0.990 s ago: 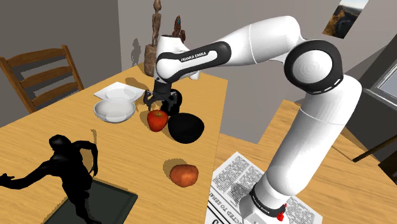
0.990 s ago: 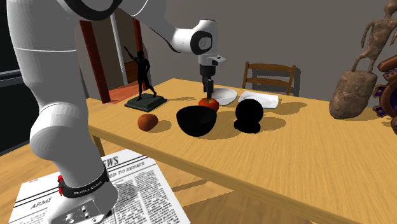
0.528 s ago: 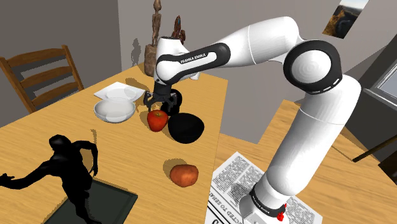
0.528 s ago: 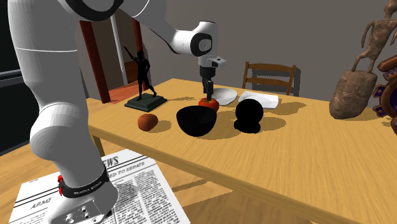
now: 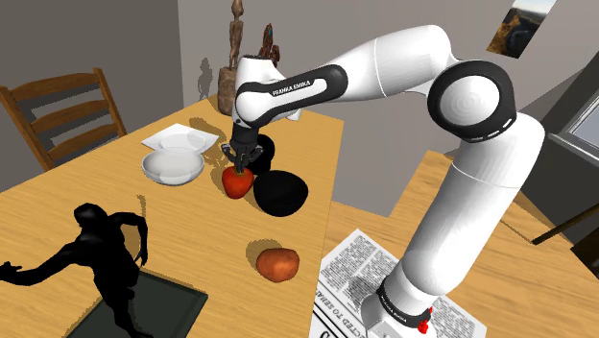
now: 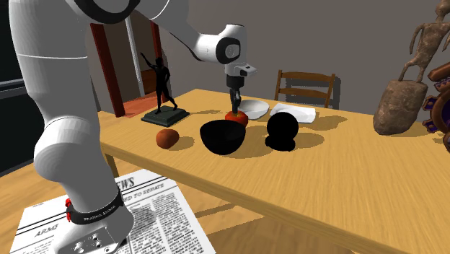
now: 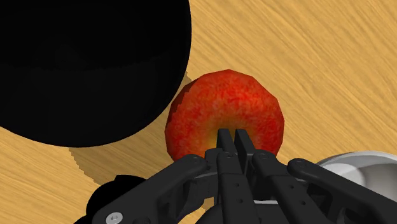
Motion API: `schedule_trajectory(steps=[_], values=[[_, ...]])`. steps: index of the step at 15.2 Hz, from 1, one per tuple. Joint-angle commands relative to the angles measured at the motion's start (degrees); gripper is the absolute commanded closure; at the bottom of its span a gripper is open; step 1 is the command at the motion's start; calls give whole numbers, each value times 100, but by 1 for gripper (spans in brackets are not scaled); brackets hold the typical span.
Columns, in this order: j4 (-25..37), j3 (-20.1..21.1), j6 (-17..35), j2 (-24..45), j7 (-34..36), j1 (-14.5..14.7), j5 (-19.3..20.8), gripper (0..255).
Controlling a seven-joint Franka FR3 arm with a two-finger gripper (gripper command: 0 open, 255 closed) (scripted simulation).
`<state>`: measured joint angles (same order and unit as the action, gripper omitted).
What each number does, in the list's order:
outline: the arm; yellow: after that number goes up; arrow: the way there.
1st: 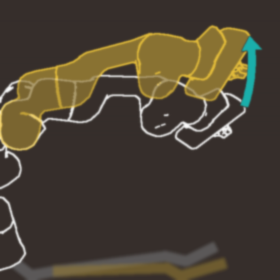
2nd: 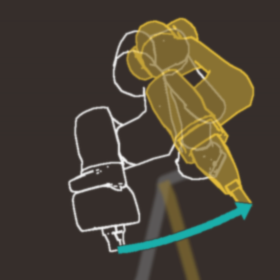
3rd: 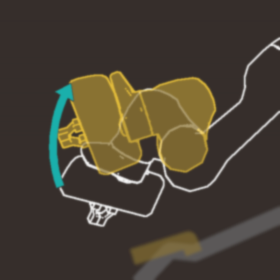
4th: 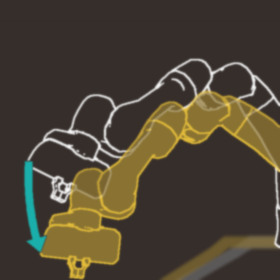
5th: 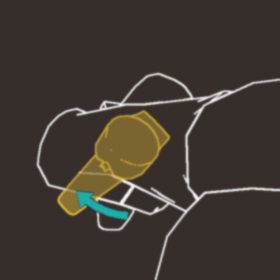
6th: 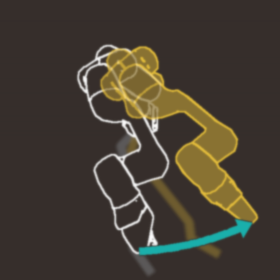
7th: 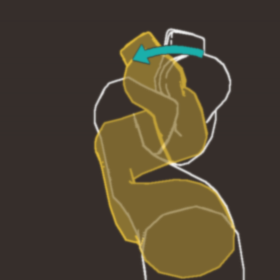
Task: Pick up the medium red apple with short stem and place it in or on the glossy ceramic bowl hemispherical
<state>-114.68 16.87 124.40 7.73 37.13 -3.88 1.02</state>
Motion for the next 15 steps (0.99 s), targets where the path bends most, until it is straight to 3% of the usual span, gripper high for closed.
schedule_trajectory(steps=[1, 15], values=[[0, 0, 0, 0, 0, 0, 0, 255], [568, 9, -868, -313, -59, -21, -108, 255]])
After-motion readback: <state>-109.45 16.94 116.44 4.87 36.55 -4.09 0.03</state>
